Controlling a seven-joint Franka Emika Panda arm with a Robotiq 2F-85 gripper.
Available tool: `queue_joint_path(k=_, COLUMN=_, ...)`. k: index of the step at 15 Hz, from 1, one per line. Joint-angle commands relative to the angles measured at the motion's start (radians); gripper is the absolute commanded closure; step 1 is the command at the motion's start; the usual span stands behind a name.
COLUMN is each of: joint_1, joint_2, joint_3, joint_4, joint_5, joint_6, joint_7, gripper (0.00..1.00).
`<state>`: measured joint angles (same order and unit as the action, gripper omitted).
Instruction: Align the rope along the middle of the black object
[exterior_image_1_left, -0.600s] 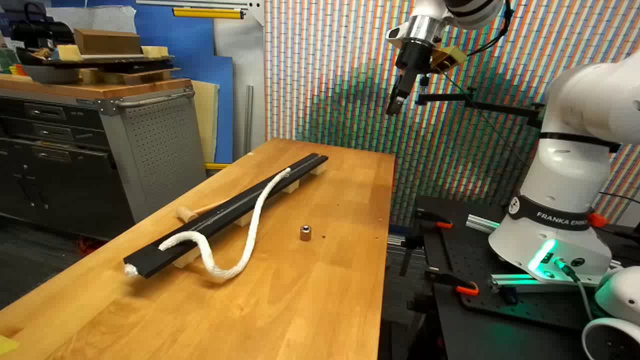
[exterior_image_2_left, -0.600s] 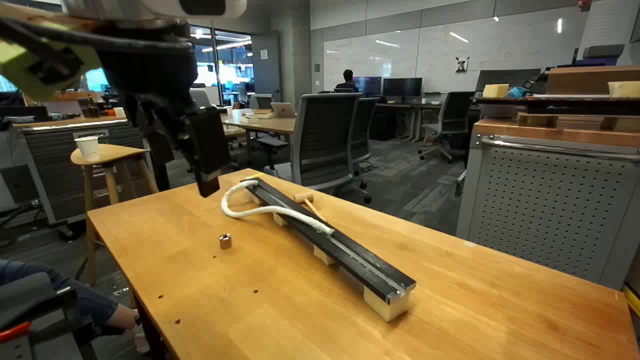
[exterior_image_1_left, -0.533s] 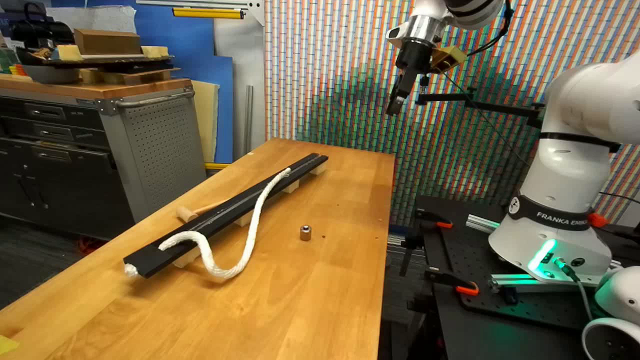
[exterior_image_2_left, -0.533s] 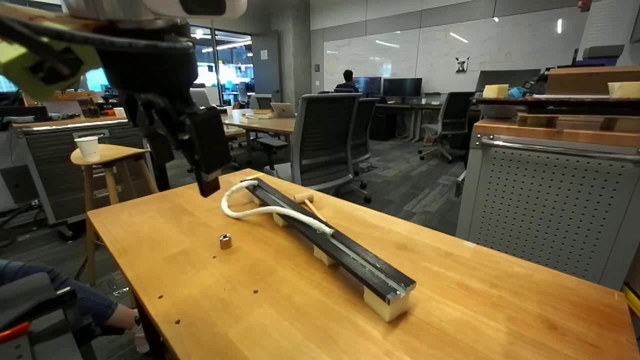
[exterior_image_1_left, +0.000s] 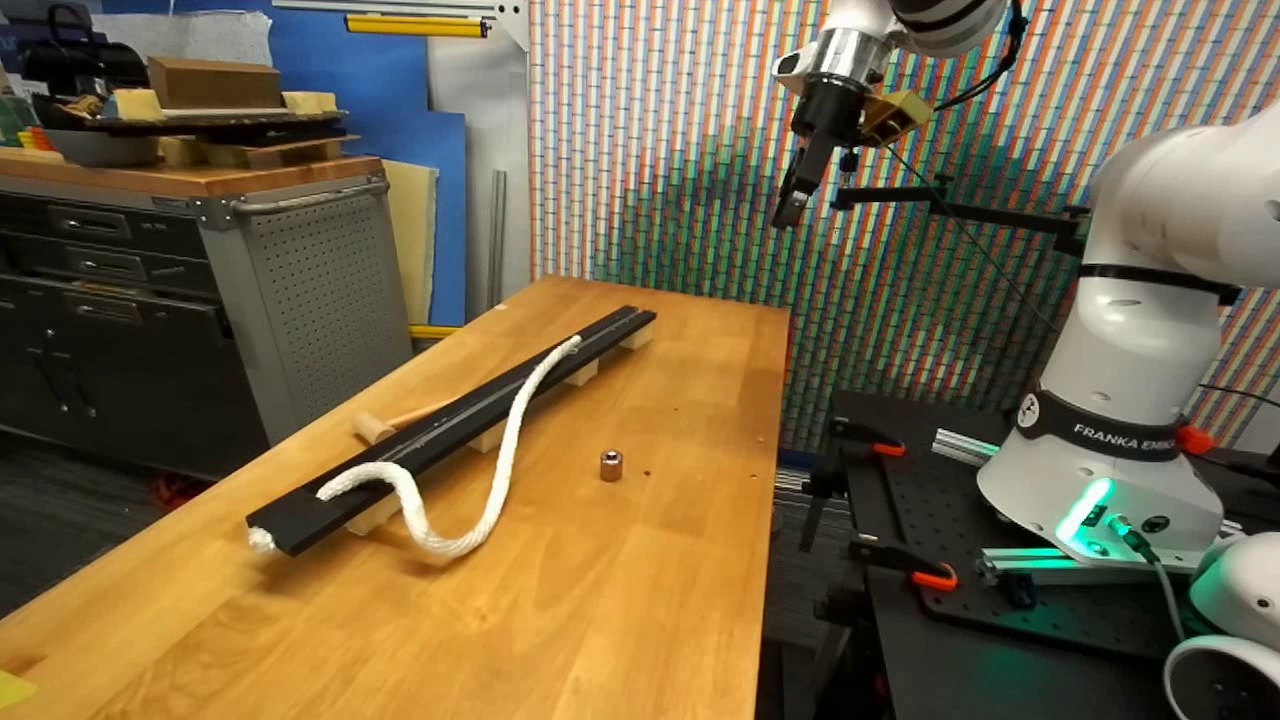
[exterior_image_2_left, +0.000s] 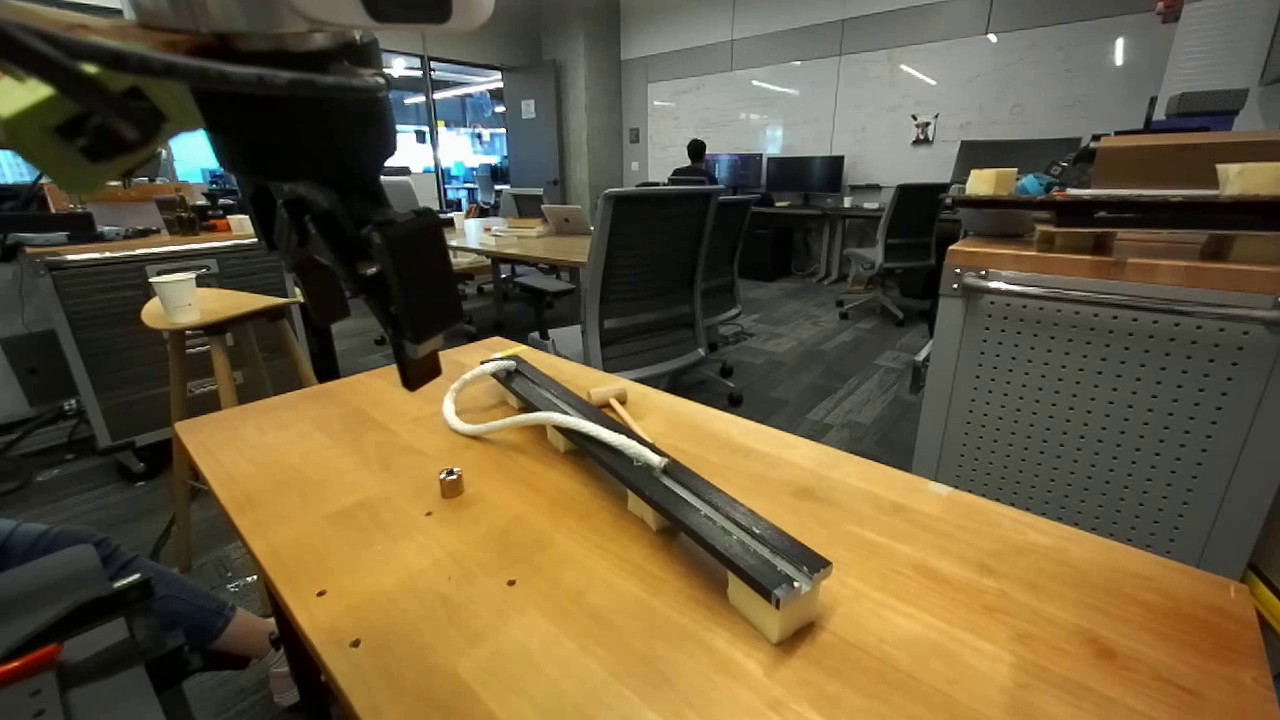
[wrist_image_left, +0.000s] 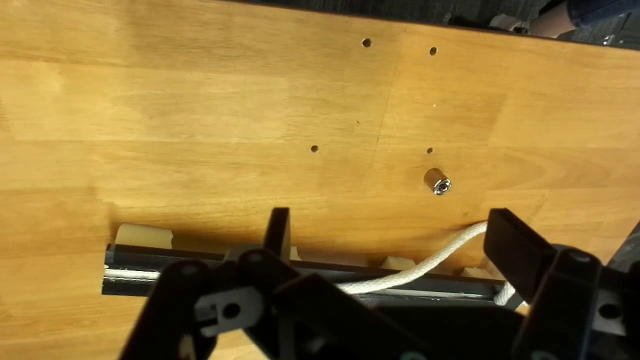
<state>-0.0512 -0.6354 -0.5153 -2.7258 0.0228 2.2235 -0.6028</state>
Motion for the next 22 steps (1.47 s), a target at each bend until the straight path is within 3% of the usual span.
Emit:
queue_joint_path(k=1, joint_1=-0.048, joint_2=0.026, joint_3=0.063, joint_4=-0.010, joint_5=0.023, joint_6=0.059, joint_7=0.046, gripper=0.00)
queue_joint_path(k=10, joint_1=-0.116, joint_2=0.271, joint_3=0.268, joint_4=0.035, joint_5=-0.030, joint_6=0.332, joint_7=0.426, gripper=0.00)
queue_joint_path(k=17, joint_1=-0.126, joint_2=0.549, joint_3=0.411, joint_4=0.247, joint_5=-0.118, joint_6=0.319, joint_7=0.799, gripper=0.00)
queue_joint_path(k=22, joint_1=-0.092, joint_2=0.726, joint_3=0.410, joint_4=0.428, joint_5=-0.197, joint_6=0.310, joint_7=1.024, gripper=0.00)
